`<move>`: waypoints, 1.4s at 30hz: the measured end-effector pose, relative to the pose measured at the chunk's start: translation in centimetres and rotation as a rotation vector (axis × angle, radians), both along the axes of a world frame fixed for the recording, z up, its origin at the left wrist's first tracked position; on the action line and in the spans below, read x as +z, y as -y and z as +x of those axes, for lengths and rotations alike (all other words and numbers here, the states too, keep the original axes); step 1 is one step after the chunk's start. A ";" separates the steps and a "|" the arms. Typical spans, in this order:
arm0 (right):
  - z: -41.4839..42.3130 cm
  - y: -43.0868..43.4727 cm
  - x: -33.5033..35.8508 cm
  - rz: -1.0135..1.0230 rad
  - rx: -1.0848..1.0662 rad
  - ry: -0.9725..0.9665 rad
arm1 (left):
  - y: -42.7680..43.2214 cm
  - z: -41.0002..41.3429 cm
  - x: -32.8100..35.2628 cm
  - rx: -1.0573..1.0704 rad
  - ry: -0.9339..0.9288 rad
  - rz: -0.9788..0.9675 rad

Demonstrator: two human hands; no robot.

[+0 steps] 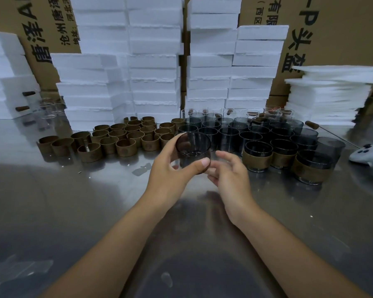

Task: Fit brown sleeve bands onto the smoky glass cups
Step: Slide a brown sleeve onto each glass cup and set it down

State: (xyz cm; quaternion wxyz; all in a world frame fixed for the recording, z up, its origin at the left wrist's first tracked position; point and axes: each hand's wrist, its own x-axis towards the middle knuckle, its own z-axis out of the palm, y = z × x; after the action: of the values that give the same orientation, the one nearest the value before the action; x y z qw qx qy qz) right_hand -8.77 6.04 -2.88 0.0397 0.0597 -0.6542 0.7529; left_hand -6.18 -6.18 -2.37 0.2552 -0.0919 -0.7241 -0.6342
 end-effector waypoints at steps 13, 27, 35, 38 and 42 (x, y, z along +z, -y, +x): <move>0.6 -0.4 1.3 -0.327 0.056 0.343 | -1.6 0.9 -0.7 -0.072 0.056 -0.167; 1.2 -0.1 1.4 -0.551 0.417 0.454 | -1.7 1.1 -0.1 -0.198 0.024 0.035; 1.1 -0.7 1.1 -0.411 0.510 0.515 | -1.3 1.0 -0.4 -0.167 -0.003 -0.042; 1.2 -0.9 1.3 -0.373 0.490 0.553 | -1.1 0.9 -0.4 -0.147 -0.019 -0.079; 1.1 -1.2 1.2 -0.335 0.452 0.572 | -0.8 0.8 -0.5 -0.125 -0.037 -0.131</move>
State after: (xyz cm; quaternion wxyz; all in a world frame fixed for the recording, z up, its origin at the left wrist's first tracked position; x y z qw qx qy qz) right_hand -7.64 7.25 -1.67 -0.3017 -0.0171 -0.4774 0.8251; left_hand -5.40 -5.38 -2.88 0.2219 -0.1650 -0.7520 -0.5983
